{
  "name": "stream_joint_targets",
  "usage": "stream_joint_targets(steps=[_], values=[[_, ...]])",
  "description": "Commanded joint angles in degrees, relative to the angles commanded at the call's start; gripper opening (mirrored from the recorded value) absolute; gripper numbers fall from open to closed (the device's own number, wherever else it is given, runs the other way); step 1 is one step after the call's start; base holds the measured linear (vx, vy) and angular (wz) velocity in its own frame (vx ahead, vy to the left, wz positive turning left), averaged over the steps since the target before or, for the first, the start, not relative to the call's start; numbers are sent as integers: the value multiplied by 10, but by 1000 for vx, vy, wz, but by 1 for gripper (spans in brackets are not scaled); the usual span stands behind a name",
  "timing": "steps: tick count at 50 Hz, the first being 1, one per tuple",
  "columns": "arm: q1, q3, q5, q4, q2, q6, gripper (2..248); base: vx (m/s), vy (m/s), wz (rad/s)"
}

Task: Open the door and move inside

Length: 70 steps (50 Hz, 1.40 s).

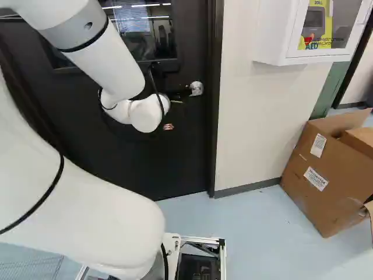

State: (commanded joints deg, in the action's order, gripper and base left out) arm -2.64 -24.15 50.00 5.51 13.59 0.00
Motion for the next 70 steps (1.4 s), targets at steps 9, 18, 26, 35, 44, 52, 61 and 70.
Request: stream_joint_targets(steps=[9,18,26,35,44,52,61,70], values=[[-12,-8,0,30,4,0,247,0,0,0],[-25,-16,0,64,4,0,247,0,0,0],[-37,-23,0,92,-3,0,247,0,0,0],[-43,-34,0,113,-16,0,247,0,0,0],[-43,-46,0,127,-29,0,247,0,0,0],[-43,-57,0,131,-42,0,247,0,0,0],[-42,-64,0,131,-59,0,247,0,0,0],[-42,-64,0,131,-71,0,247,0,0,0]])
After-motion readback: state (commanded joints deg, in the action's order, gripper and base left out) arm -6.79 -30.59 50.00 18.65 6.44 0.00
